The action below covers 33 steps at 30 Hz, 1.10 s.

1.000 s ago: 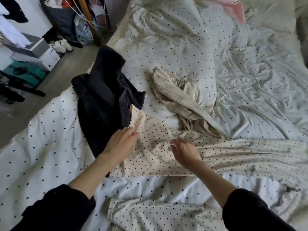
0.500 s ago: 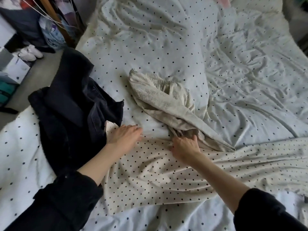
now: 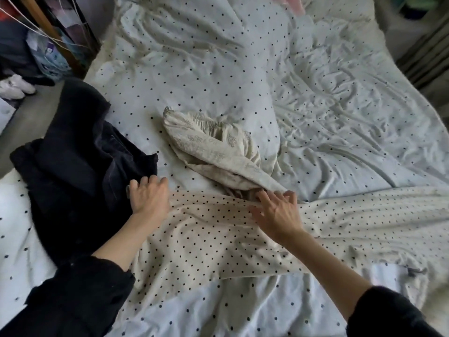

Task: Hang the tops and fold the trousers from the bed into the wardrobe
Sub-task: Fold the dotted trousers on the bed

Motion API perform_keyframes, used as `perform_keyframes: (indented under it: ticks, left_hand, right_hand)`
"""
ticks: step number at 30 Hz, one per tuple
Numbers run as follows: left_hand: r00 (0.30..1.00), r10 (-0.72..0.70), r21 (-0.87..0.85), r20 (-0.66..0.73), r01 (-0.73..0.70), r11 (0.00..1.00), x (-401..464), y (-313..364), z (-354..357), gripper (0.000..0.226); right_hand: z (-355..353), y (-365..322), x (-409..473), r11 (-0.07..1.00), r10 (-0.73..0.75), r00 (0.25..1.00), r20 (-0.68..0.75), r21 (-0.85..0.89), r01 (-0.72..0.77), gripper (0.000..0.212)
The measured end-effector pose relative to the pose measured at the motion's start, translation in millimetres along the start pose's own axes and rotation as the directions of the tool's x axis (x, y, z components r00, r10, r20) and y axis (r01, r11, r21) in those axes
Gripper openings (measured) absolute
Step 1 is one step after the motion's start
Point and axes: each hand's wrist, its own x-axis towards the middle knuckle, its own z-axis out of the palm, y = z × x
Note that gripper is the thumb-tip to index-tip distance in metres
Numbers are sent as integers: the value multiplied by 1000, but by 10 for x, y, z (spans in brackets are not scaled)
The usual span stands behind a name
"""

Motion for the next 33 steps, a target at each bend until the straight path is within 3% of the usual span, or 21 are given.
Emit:
perform_keyframes:
  ticks: [2,4,8,9,12,14,16,18,20,23,25,28,30,33]
  left_hand:
    - [997,63,-55,-48,-66,996,-66,162,-4,34]
    - [974,176,-215,-142,-204,955,-134,301,11,45]
    - [800,468,-389,-377,-595,704,-259,877,-173,49]
    - [746,507,-378,-431,-660,650,-275,1075,-248,46]
    - [648,569,-345,-507,-757,555,-283,1635,-448,32]
    - [676,595,-358,-435,-736,575,-267,2010,-536,26]
    - [761,604,-381,-237,-645,662,-236,2266,-577,28]
    - [792,600,-386,-113,-592,708,-238,2396,-623,28]
    - [824,532,-435,-194,-558,706,-256,2403,-642,21]
    - [884,315,-487,-345,-455,746,-273,2378,-648,14]
    - [888,244,-447,-390,-414,793,-379,2398,-646,9]
    - [829,303,-302,-470,-473,828,-695,2618,-604,18]
    - [799,393,-227,-454,-531,817,-834,2742,-515,24]
    - [911,339,-196,-236,-386,901,-856,2879,-424,38]
  right_hand:
    - [-1,172,-149,1000,-1,998,-64,23,3,41]
    - [-37,258,-190,996,-6,994,-106,83,15,36]
    - [-140,669,-311,993,96,975,-203,88,-80,28]
    - [-145,830,-341,988,143,975,-171,86,-130,29]
    - [-238,1268,-347,975,211,971,112,52,-218,40]
    - [-306,1546,-343,981,183,955,233,26,-194,41]
    - [-329,1732,-328,991,131,950,282,-10,-133,42]
    - [-303,1890,-319,993,116,951,286,-32,-111,34]
    - [-249,1991,-301,992,127,978,163,-2,-128,26]
    - [-227,2065,-269,964,222,973,-63,165,-209,24]
    - [-213,2095,-274,945,236,969,-67,250,-213,28]
    - [-152,2172,-484,928,182,982,-55,339,-153,40]
    - [-87,2231,-732,919,135,987,-83,382,-93,47]
    - [87,2488,-1164,939,24,1000,-12,344,-18,58]
